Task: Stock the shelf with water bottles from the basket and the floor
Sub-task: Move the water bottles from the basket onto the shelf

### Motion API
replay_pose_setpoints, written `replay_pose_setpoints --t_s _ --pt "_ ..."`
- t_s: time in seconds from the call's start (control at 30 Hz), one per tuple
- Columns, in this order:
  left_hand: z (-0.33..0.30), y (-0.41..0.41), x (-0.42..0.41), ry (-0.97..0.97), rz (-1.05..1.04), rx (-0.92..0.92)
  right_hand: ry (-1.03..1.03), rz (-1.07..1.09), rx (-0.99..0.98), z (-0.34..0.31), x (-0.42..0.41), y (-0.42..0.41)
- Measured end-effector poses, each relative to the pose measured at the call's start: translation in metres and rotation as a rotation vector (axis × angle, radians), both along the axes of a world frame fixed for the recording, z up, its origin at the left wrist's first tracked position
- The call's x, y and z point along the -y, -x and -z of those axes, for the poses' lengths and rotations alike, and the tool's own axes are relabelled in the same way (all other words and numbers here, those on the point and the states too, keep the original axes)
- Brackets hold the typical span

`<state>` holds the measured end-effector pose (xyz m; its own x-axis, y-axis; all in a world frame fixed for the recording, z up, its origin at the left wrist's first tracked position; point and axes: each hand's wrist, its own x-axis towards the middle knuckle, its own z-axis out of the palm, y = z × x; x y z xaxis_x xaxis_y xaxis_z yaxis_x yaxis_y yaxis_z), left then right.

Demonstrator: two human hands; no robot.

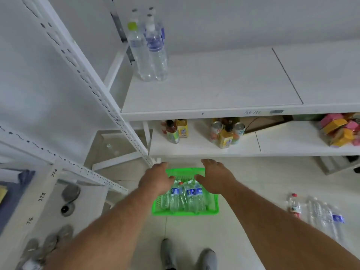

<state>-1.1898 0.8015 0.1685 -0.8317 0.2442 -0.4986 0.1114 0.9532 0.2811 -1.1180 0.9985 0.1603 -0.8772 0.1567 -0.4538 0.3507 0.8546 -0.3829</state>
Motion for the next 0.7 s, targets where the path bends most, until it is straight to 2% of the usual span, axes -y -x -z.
replay_pose_setpoints --t_s 0.3,0.53,0.7 --pt "0.116 -0.006 0.043 0.026 -0.06 0.202 0.057 0.124 0.223 0.11 0.02 -0.021" --pt "0.192 0.017 0.069 -0.054 -0.109 0.294 0.073 0.2 0.314 0.174 0.052 -0.006" --pt "0.264 0.039 0.073 -0.117 -0.18 0.331 0.111 0.24 0.351 0.246 0.064 0.018"
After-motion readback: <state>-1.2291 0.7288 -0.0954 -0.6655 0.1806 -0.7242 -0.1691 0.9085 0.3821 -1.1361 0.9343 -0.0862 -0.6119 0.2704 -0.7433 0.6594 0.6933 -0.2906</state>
